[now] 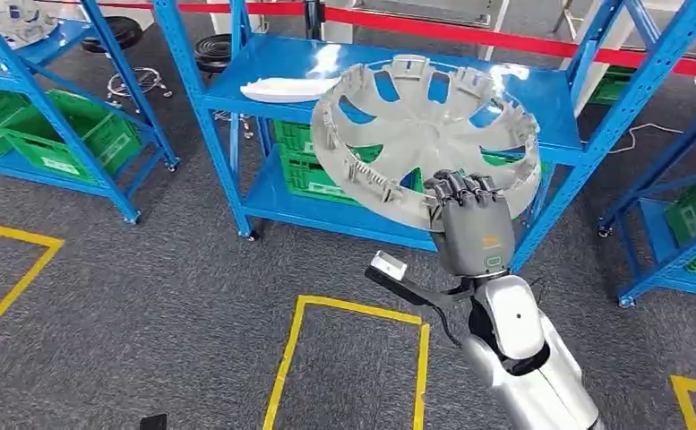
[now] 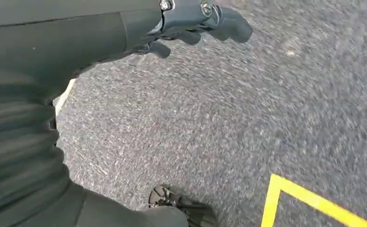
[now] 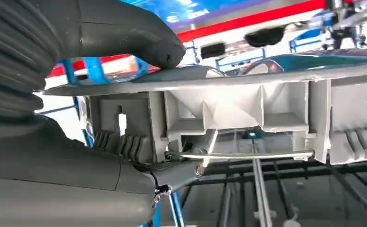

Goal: Take the parts from the cabinet and place them on the table.

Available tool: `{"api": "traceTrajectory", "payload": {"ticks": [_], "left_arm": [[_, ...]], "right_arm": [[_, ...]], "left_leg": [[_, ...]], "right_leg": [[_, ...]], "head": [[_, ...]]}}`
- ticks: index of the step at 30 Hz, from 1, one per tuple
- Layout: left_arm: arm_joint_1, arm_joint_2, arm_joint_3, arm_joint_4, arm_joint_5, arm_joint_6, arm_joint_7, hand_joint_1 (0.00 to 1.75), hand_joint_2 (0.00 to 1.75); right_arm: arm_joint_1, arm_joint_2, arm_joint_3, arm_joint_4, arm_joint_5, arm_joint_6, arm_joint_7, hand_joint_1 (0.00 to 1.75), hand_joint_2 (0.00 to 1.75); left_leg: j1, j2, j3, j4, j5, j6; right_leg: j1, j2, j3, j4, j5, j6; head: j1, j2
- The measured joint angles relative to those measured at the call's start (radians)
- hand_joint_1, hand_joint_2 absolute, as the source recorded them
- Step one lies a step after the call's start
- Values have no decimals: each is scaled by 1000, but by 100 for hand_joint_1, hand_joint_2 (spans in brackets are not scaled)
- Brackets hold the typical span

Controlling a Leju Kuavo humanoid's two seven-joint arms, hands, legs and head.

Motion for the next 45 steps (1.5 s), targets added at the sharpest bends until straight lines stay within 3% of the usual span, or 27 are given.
{"api": "traceTrajectory", "payload": {"ticks": [2, 3, 5, 7, 9, 10, 12, 13, 14, 18, 19, 21, 24, 26, 28, 29, 31, 33, 34, 35, 36, 38, 40, 42, 43, 44, 45], "left_arm": [[6, 0, 2, 0, 2, 4, -5, 0, 175], [7, 0, 3, 1, 4, 9, -13, 0, 175], [5, 2, 7, 0, 7, 14, -23, 0, 175], [2, 4, 7, 0, 6, 15, -28, 0, 175], [4, 4, 7, 0, 5, 21, -29, 0, 175], [6, 4, 7, 0, 3, 24, -28, 0, 175], [5, 6, 8, 0, 3, 27, -27, 0, 175], [3, 7, 7, 0, 3, 27, -27, 0, 175], [0, 6, 7, 0, 3, 27, -25, 0, 175], [3, 8, 9, 0, 4, 39, -32, 0, 175], [3, 8, 10, 0, 5, 45, -37, 0, 175], [0, 8, 10, 0, 3, 50, -44, 0, 175], [2, 8, 10, 0, 3, 58, -52, 0, 175], [3, 10, 11, 0, 3, 61, -53, 0, 175], [3, 11, 12, 0, 1, 64, -59, 0, 175], [3, 11, 12, 0, 0, 66, -65, 0, 175], [5, 13, 13, 0, 2, 72, -85, 0, 175], [15, 14, 18, 0, 8, 84, -103, 0, 175], [19, 21, 23, 0, 12, 89, -108, 0, 175], [22, 21, 26, 0, 12, 93, -111, 0, 175], [21, 21, 27, 0, 12, 97, -115, 0, 175], [22, 24, 28, 1, 12, 102, -115, 0, 175], [26, 27, 33, 2, 13, 111, -111, 0, 175], [27, 31, 35, 2, 16, 117, -99, 0, 175], [27, 32, 36, 2, 21, 120, -83, 0, 175], [26, 33, 39, 2, 23, 121, -71, 0, 175], [25, 33, 41, 2, 23, 121, -63, 0, 175]], "right_arm": [[-9, 2, 4, 2, 0, -3, 0, 175, 175], [-13, 3, 6, 2, 0, -3, 0, 175, 175], [-16, 7, 7, 3, 0, -9, 3, 175, 175], [-14, 7, 8, 6, -2, -22, 4, 175, 175], [-7, 7, 8, 7, -5, -36, 6, 175, 175], [-4, 7, 8, 7, -6, -39, 6, 175, 175], [-3, 7, 9, 7, -8, -39, 4, 175, 175], [-3, 7, 10, 7, -8, -40, 3, 175, 175], [-3, 7, 9, 7, -8, -43, 4, 175, 175], [-9, 11, 13, 7, -8, -55, -2, 175, 175], [-12, 11, 14, 7, -9, -56, -2, 175, 175], [-10, 11, 18, 8, -9, -61, -2, 175, 175], [-7, 12, 24, 21, -10, -69, -3, 175, 175], [-4, 14, 27, 28, -13, -72, -3, 175, 175], [-1, 16, 32, 34, -18, -76, -6, 175, 175], [2, 16, 33, 35, -18, -80, -6, 175, 175], [10, 19, 35, 37, -19, -91, -9, 175, 175], [15, 26, 38, 38, -21, -96, -9, 175, 175], [16, 35, 39, 38, -23, -97, -9, 175, 175], [20, 42, 39, 38, -24, -98, -10, 175, 175], [22, 46, 39, 38, -24, -103, -12, 175, 175], [29, 54, 39, 40, -22, -108, -8, 175, 175], [35, 63, 40, 42, -13, -111, -2, 175, 175], [46, 69, 43, 41, -13, -118, -2, 175, 175], [46, 71, 45, 41, -13, -122, -1, 175, 175], [46, 71, 46, 41, -13, -126, 3, 175, 175], [46, 71, 46, 41, -13, -129, 7, 175, 175]], "left_leg": [[7, -17, -4, -8, 8, -14], [-1, -27, -7, -9, 11, -21], [-2, 65, -34, 45, -33, -31], [7, 93, -100, 195, -111, -44], [15, 98, -141, 294, -138, -54], [19, 101, -127, 273, -118, -58], [24, 121, -32, 107, -37, -63], [23, 154, 18, 19, -10, -62], [10, 191, 27, -5, -31, -52], [10, 142, 11, -5, -15, -19], [17, 131, 15, -13, -7, -7], [17, 110, 9, -14, -1, 3], [13, 74, 2, -12, 3, 8], [13, 45, 1, -8, 4, 5], [14, 17, 0, -1, 5, 1], [15, 8, -5, 1, 6, -4], [13, -14, -17, 4, 12, -22], [16, -32, -19, -8, 21, -38], [15, -17, -27, -3, 20, -41], [10, 43, -34, 14, 5, -43], [9, 78, -56, 64, -30, -47], [13, 98, -127, 226, -112, -54], [14, 100, -154, 302, -130, -58], [14, 107, -90, 195, -71, -55], [12, 126, -34, 96, -32, -51], [8, 175, 14, 10, -13, -44], [-4, 184, 24, -6, -23, -35]], "right_leg": [[6, -15, -2, -1, 3, -5], [-5, -27, 2, -15, 13, -11], [-7, -53, 6, -25, 21, -21], [-7, -80, 4, -25, 21, -22], [-8, -104, 2, -23, 21, -22], [-9, -116, 1, -22, 20, -22], [-12, -137, 1, -16, 16, -14], [-12, -145, 2, -11, 12, -8], [-4, -152, 0, -9, 9, -1], [-3, -185, 1, -11, 14, 21], [-9, -175, -1, -8, 4, 29], [-13, -95, -44, 96, -65, 31], [-10, -69, -148, 308, -141, 31], [-11, -67, -125, 256, -87, 27], [-14, -41, -32, 73, 1, 21], [-19, 10, -8, 17, -5, 17], [-12, -5, -12, 13, -2, 19], [-6, -22, -13, 12, 4, 7], [-15, -36, -10, 1, 11, -4], [-15, -46, -8, -2, 14, -10], [-13, -56, -9, -2, 14, -17], [-10, -85, -10, -2, 12, -20], [-9, -109, -11, -1, 11, -20], [-9, -134, -9, -1, 10, -19], [-9, -145, -7, 0, 8, -16], [-7, -154, -4, 1, 5, -12], [1, -164, -6, 4, 1, -5]], "head": [[0, 0], [-1, 0], [-8, 0], [-10, 0], [-10, 0], [-10, 0], [-11, 0], [-11, 0], [-14, 0], [-8, 0], [-8, 0], [-2, 0], [1, 0], [2, 0], [2, 0], [2, 0], [0, 0], [1, 0], [0, 0], [-4, 0], [-11, 0], [-11, 0], [-12, 0], [-12, 0], [-12, 0], [-12, 0], [-13, 0]]}}
